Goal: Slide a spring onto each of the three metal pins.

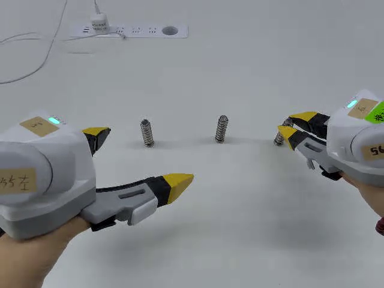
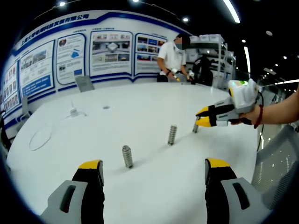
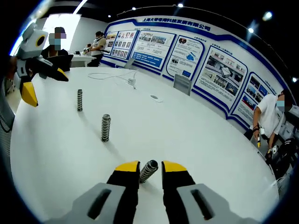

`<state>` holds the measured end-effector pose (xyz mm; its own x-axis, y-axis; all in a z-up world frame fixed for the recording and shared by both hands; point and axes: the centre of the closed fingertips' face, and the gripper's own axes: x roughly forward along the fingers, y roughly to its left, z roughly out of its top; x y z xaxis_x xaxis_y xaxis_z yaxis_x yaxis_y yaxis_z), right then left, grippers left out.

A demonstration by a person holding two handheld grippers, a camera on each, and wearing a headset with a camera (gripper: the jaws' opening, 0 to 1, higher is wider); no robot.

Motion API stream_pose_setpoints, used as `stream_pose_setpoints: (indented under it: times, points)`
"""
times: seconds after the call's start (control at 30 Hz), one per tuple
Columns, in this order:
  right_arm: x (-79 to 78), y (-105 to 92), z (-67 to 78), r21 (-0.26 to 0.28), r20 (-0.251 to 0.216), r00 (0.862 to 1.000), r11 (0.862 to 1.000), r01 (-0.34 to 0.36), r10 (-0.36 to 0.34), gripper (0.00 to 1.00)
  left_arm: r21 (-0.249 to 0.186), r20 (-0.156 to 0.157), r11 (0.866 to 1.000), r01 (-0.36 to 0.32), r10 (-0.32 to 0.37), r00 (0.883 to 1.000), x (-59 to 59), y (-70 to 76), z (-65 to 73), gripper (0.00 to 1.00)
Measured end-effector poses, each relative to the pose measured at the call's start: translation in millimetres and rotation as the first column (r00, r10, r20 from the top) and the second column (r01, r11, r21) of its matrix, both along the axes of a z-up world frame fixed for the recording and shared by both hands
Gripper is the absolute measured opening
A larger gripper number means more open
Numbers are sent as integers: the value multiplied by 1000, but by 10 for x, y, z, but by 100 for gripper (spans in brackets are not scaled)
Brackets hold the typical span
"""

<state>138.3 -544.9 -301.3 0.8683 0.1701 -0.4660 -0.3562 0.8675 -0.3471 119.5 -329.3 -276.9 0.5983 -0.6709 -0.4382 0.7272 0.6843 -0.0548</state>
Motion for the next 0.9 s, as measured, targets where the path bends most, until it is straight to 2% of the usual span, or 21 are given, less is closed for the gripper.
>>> stream_pose_setpoints:
  times: [0.03, 0.13, 0.23, 0.27, 0.33, 0.4, 0.57, 0.9]
  points:
    - [-1, 2, 6, 4, 2, 1000, 1000, 2, -2, 22, 2, 2, 1000, -1, 1, 1000, 5, 4, 3, 91]
    - [-28, 18, 47, 22, 2, 1000, 1000, 5, -5, 23, 1, 1, 1000, -3, 3, 1000, 11, 14, 14, 90]
    - [-59, 62, 89, 69, -2, 1000, 998, 7, -7, 28, 6, 2, 1000, -6, 6, 1000, 20, 29, 26, 91]
    - [-76, 89, 109, 110, -11, 1000, 994, 14, -13, 30, 6, 2, 1000, -7, 7, 1000, 24, 36, 35, 91]
    - [-91, 94, 141, 137, -14, 1000, 990, 25, -23, 36, 3, 4, 1000, -8, 8, 1000, 29, 43, 52, 92]
    - [-121, 97, 172, 143, -26, 999, 989, 30, -27, 41, 0, 3, 1000, -9, 9, 1000, 31, 50, 69, 93]
    - [-217, 140, 239, 200, -58, 998, 979, 48, -38, 53, 6, 2, 1000, -5, 5, 1000, 32, 76, 103, 95]
    - [-440, 198, 299, 272, -110, 993, 960, 67, -38, 69, 11, -5, 1000, -7, 7, 1000, -5, 149, 183, 95]
